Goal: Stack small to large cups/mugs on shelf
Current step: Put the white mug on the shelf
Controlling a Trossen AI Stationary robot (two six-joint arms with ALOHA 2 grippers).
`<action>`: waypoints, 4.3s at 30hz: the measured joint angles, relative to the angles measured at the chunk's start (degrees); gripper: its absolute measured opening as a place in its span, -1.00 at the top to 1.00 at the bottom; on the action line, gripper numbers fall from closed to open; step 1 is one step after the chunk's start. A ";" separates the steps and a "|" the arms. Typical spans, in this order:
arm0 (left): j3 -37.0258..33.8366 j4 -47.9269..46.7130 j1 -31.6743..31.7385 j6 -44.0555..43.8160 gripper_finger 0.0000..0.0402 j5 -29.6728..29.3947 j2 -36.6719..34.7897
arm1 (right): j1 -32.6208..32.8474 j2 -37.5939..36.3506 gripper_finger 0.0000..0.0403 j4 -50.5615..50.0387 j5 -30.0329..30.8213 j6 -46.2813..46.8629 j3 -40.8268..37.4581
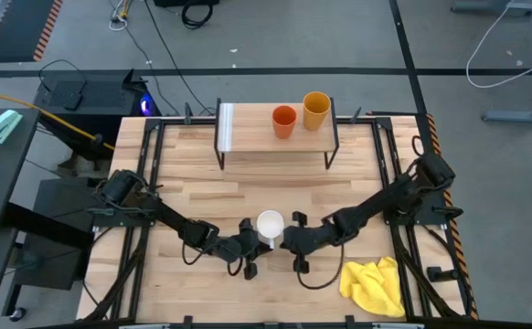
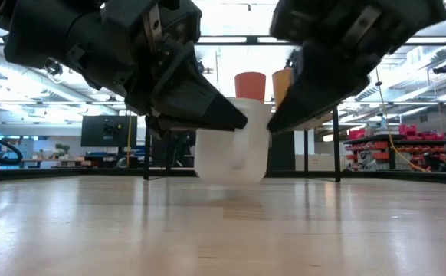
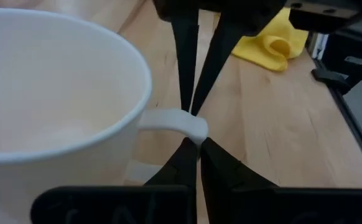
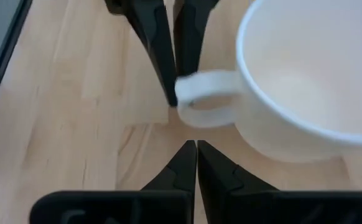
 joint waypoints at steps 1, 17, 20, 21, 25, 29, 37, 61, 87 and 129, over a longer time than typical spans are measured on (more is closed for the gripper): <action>0.00 0.47 0.00 0.27 0.94 0.00 0.00 | 0.71 -0.91 0.89 -1.51 1.05 0.54 0.00; 0.00 2.30 2.49 0.03 0.95 0.02 -2.73 | 12.91 -9.00 0.94 -14.41 12.90 10.20 -0.04; 0.00 1.12 3.08 0.49 0.95 0.07 -5.47 | 14.32 -9.01 0.93 -15.54 14.36 11.63 -0.04; 0.00 0.07 3.20 1.21 0.95 0.02 -6.70 | 14.67 -9.03 0.93 -15.69 14.89 11.96 -0.04; 0.00 -4.83 4.05 1.96 0.95 0.05 -11.98 | 15.97 -9.04 0.95 -17.29 15.53 13.82 -0.04; 0.02 -12.53 5.77 2.90 0.95 0.04 -18.34 | 17.08 -9.04 0.95 -19.00 16.86 15.80 -0.04; 0.02 -25.20 11.78 5.79 0.95 0.07 -30.62 | 17.89 -9.04 0.94 -20.08 18.28 17.08 -0.04; 14.57 -44.23 41.48 10.69 0.95 20.90 -32.61 | 16.93 -9.04 0.94 -23.33 18.71 16.88 -0.04; 12.26 -31.75 46.40 11.97 0.95 24.44 -21.19 | 16.76 -9.04 0.95 -24.04 19.57 17.08 -0.04; 12.28 -30.61 46.18 4.35 0.82 19.69 -20.35 | 16.78 -9.04 0.93 -23.99 19.55 16.90 -0.04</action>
